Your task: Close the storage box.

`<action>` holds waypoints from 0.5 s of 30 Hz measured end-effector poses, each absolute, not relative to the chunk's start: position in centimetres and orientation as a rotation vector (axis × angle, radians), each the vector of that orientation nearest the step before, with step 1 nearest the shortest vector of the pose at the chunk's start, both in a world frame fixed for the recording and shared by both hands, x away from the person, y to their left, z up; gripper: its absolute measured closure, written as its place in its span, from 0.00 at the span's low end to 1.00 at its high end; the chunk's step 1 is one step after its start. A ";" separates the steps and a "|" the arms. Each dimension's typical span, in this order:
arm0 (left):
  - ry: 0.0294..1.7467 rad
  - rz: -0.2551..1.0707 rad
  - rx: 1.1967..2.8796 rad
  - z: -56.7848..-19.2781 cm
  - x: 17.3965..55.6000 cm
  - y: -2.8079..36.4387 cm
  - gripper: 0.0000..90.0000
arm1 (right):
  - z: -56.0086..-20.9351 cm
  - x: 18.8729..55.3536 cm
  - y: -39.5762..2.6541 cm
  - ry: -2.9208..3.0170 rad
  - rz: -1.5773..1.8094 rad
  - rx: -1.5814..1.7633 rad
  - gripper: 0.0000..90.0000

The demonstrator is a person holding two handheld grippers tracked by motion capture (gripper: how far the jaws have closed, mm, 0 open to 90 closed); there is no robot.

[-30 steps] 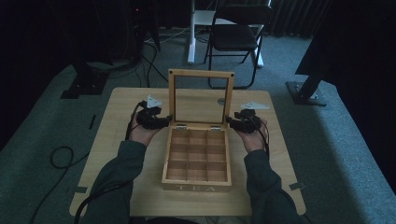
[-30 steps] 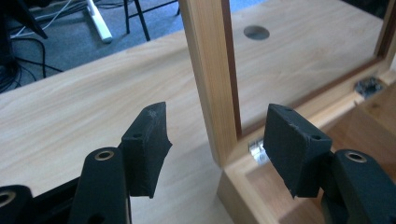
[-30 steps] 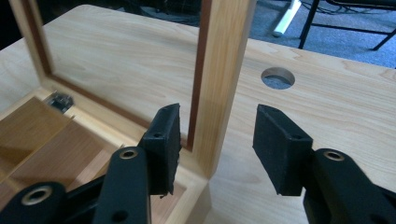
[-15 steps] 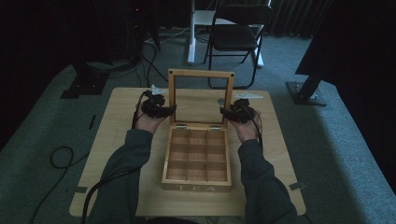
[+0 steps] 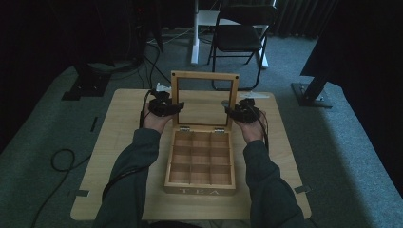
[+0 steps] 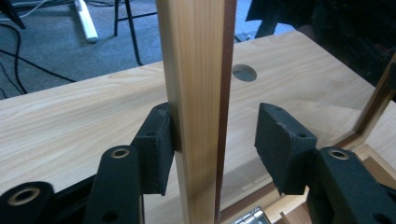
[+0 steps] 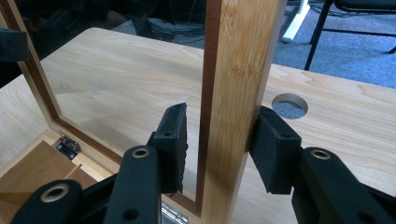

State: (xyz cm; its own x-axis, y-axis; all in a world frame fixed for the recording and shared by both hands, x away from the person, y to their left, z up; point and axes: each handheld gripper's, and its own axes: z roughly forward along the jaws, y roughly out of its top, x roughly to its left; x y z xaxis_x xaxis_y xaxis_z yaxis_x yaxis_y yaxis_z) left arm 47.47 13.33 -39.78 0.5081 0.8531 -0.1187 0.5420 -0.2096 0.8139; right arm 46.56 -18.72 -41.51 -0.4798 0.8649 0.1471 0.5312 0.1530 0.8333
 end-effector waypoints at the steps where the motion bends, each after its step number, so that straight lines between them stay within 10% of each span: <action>1: 1.147 0.459 1.892 -39.7 47.3 13.4 0.56 | -41.4 46.2 -18.6 2.060 1.250 1.337 0.64; 15: 1.071 0.476 1.893 -39.3 44.1 14.0 0.58 | -40.7 42.8 -19.9 2.037 1.339 1.292 0.57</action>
